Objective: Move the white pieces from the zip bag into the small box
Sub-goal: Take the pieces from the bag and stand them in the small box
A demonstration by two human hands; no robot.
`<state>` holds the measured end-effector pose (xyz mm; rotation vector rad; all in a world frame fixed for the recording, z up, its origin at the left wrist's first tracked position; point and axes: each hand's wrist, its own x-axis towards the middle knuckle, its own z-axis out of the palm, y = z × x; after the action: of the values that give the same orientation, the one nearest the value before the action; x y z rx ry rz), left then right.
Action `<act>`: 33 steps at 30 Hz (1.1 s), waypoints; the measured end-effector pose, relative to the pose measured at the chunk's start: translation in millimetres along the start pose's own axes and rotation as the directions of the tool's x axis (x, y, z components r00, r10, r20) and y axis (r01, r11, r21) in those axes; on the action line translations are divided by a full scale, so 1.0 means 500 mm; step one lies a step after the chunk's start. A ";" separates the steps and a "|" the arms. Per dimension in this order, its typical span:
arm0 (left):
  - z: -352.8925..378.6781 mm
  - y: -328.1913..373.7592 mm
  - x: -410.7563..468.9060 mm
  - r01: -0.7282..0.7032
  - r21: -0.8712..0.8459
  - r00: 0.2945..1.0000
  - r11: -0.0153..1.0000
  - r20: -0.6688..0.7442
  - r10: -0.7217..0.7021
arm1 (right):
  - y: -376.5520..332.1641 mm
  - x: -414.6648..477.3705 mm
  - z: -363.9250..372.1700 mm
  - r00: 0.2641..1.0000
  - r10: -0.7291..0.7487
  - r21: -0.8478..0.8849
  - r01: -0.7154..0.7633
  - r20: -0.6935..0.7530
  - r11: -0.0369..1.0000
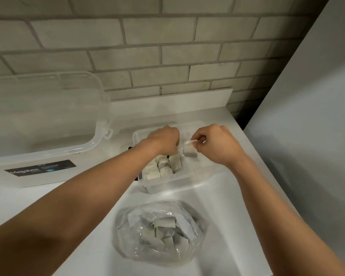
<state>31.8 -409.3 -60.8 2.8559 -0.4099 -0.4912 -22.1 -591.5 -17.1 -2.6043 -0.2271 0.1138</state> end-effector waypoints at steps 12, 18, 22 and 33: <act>0.021 -0.104 -0.262 0.161 -0.290 0.938 0.944 -0.254 -0.238 | -0.003 0.111 0.123 0.893 0.163 -0.144 -0.112 0.420 0.983; 0.028 -0.111 -0.257 0.116 -0.449 0.927 0.886 -0.271 -0.259 | 0.002 0.108 0.145 0.910 0.170 -0.232 -0.085 0.379 0.969; 0.034 -0.120 -0.257 0.080 -0.449 0.922 0.890 -0.306 -0.238 | 0.003 0.104 0.154 0.923 0.162 -0.238 -0.080 0.349 0.968; 0.062 -0.110 -0.259 0.076 -0.510 0.884 0.857 -0.364 -0.295 | -0.008 0.089 0.119 0.965 0.135 -0.308 -0.061 0.223 0.949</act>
<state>-83.4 -323.3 -65.5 2.4122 0.0781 0.0301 13.7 -550.9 -68.2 -2.9023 -0.2132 0.4693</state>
